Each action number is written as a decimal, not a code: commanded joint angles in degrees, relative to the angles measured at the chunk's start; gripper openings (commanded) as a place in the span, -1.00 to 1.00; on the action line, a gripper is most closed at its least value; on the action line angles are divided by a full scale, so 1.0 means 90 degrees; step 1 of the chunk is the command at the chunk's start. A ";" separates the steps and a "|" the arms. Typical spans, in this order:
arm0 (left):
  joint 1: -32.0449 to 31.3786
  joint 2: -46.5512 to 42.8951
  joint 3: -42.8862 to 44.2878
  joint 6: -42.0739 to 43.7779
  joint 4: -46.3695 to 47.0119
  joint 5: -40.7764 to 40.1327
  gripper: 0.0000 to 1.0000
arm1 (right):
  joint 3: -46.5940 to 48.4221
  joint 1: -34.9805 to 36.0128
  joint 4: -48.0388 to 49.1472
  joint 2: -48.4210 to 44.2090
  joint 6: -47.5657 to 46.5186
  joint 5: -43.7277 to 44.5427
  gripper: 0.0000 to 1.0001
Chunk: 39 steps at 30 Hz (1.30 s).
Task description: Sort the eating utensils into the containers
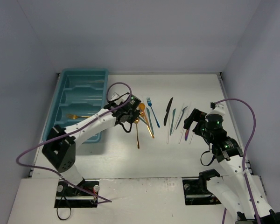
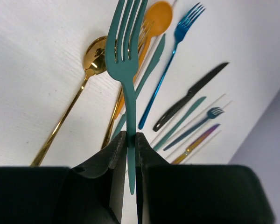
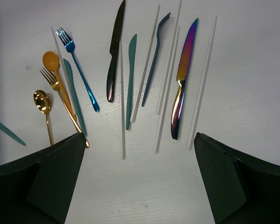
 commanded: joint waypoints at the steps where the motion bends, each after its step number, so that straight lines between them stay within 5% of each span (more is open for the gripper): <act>1: 0.0490 -0.1017 -0.0532 0.0290 -0.0062 -0.0488 -1.00 | 0.0030 -0.0017 0.0190 0.0113 -0.0006 0.0192 1.00; 13: 0.2989 -0.2542 -0.1604 0.0812 -0.0019 -0.0225 -1.00 | 0.0040 -0.0019 0.0190 0.0240 0.0003 0.0146 1.00; 21: 0.4542 -0.2275 -0.2075 0.0969 0.0455 0.0445 -1.00 | 0.0078 -0.0027 0.0199 0.0388 -0.0016 0.0126 1.00; 33: 0.5609 -0.1256 -0.1467 0.1625 0.0700 0.0743 -0.99 | 0.0116 -0.0026 0.0209 0.0650 -0.0056 0.0067 1.00; 39: 0.5615 -0.1296 -0.1636 0.1542 0.0751 0.0896 -0.07 | 0.0188 -0.0021 0.0247 0.0875 -0.0026 0.0059 1.00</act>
